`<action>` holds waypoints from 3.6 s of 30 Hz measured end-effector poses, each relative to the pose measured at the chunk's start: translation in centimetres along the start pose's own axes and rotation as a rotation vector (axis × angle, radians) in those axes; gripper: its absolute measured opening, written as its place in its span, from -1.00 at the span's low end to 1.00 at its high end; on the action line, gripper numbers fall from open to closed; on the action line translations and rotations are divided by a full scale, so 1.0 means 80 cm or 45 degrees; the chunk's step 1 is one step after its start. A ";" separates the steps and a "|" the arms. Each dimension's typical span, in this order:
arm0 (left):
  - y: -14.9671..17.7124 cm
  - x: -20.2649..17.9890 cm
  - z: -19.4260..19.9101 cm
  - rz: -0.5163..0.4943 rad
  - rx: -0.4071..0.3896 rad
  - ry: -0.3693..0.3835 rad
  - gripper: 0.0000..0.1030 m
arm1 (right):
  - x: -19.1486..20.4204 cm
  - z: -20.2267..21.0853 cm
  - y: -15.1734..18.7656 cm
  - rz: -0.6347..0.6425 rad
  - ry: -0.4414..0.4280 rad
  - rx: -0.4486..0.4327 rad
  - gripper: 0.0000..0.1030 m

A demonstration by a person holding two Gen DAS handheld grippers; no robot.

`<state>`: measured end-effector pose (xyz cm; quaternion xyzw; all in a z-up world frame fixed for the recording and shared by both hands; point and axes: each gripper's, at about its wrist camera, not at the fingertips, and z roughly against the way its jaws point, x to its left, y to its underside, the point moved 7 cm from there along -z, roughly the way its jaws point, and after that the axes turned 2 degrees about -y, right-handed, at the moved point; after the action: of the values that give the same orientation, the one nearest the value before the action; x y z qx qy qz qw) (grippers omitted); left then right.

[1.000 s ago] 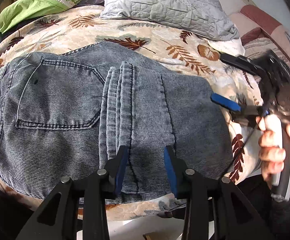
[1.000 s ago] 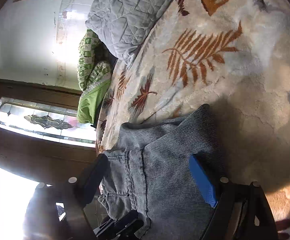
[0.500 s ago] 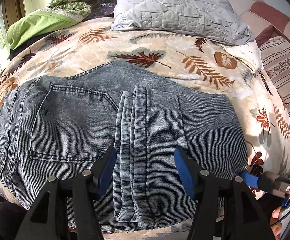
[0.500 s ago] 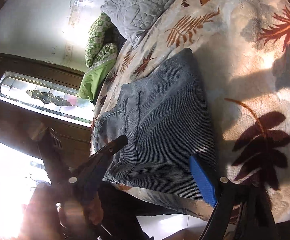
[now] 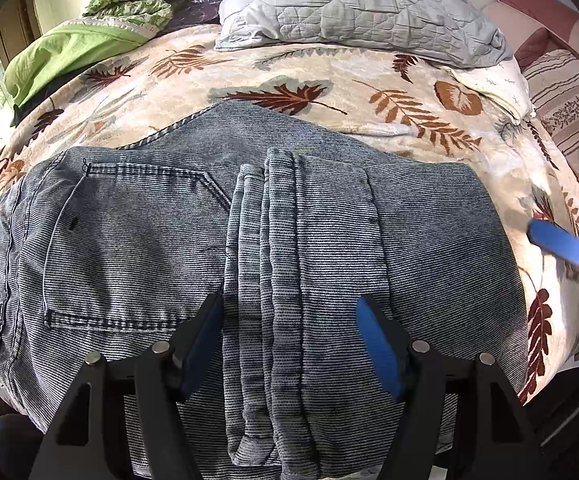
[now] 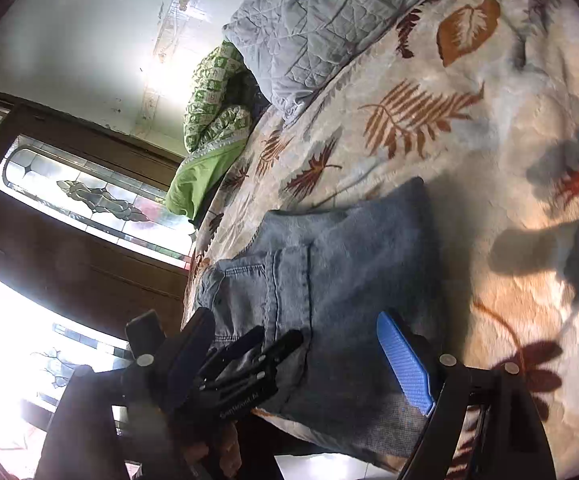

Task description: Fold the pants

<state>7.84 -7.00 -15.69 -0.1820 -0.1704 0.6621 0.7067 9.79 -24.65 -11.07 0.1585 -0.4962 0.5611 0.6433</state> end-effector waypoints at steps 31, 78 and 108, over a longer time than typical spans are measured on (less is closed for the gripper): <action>0.000 0.022 0.035 0.114 -0.130 0.181 0.51 | -0.010 0.010 0.101 0.058 0.191 0.060 0.67; 0.092 0.289 0.070 1.214 -0.160 0.398 0.62 | 0.001 -0.054 0.083 0.255 0.283 0.057 0.69; 0.078 0.288 0.041 1.116 -0.157 0.329 0.73 | -0.005 -0.053 0.085 0.259 0.255 0.037 0.71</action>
<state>2.32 16.41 -15.86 -0.3598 -0.0269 0.8590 0.3632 5.83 -19.45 -15.72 0.0598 -0.4348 0.6435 0.6271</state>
